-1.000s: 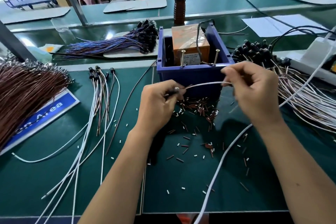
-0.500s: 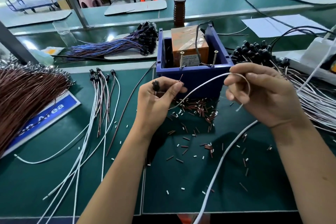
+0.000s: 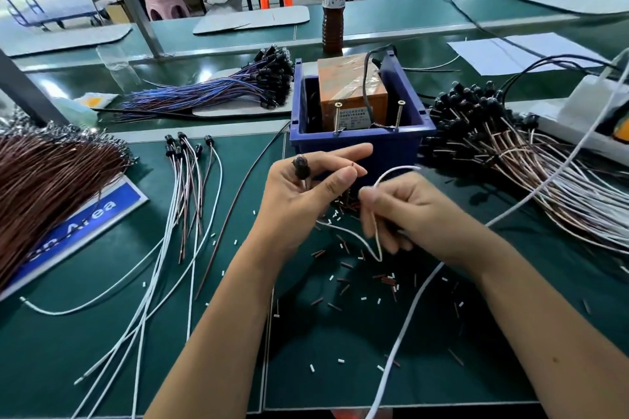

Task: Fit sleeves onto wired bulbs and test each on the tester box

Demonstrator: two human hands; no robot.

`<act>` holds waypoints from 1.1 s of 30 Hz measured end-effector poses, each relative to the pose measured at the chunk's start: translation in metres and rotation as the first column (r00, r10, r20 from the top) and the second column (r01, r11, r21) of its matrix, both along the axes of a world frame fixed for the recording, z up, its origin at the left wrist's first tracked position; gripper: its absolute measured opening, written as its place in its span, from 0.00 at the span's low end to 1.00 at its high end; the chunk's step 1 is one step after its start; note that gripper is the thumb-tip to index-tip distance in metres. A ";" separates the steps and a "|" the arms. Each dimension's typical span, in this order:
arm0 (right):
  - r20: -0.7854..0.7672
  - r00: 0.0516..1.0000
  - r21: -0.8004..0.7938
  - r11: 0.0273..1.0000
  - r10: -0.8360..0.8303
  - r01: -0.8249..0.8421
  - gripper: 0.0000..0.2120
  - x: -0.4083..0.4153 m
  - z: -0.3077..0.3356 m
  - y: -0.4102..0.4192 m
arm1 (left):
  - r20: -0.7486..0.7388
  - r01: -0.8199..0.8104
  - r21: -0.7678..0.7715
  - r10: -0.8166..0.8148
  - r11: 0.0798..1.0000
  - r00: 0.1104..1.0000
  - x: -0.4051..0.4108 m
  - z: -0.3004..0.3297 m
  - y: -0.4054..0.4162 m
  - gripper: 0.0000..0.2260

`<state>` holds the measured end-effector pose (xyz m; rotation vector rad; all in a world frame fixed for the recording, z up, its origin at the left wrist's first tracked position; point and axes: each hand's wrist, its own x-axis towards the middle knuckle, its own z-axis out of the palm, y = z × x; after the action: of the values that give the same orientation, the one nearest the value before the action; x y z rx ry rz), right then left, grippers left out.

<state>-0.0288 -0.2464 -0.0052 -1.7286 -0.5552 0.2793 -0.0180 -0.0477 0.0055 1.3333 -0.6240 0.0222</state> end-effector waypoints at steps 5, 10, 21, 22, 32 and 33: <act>0.135 0.991 -0.155 0.988 0.015 0.007 0.23 -0.003 -0.004 0.019 | -0.144 0.061 0.083 -0.049 0.995 0.988 0.002 -0.005 0.002 0.04; 0.184 0.982 -0.185 0.980 -0.043 0.078 0.22 -0.001 -0.007 0.016 | -0.158 0.011 0.095 0.004 0.995 0.988 0.005 -0.006 0.003 0.04; -0.063 0.956 0.410 0.866 -0.287 0.287 0.12 0.004 -0.006 0.012 | -0.300 -0.003 -0.091 -0.024 0.996 0.954 0.007 -0.011 0.002 0.07; -0.084 0.958 0.433 0.856 -0.274 0.283 0.11 0.004 -0.007 0.013 | -0.312 -0.002 -0.091 -0.026 0.996 0.950 0.007 -0.012 0.001 0.07; 0.019 0.868 0.508 0.752 -0.497 0.420 0.09 0.005 -0.001 0.006 | -0.120 -0.261 -0.009 0.258 0.965 0.959 0.011 -0.013 -0.003 0.04; 0.069 0.818 0.491 0.733 -0.571 0.471 0.09 0.006 0.000 0.005 | -0.084 -0.330 -0.028 0.327 0.943 0.941 0.010 -0.013 -0.004 0.03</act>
<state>-0.0227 -0.2416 -0.0055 -1.3826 -0.2300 -0.4292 -0.0079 -0.0520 -0.0071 1.3789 -0.3265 0.2524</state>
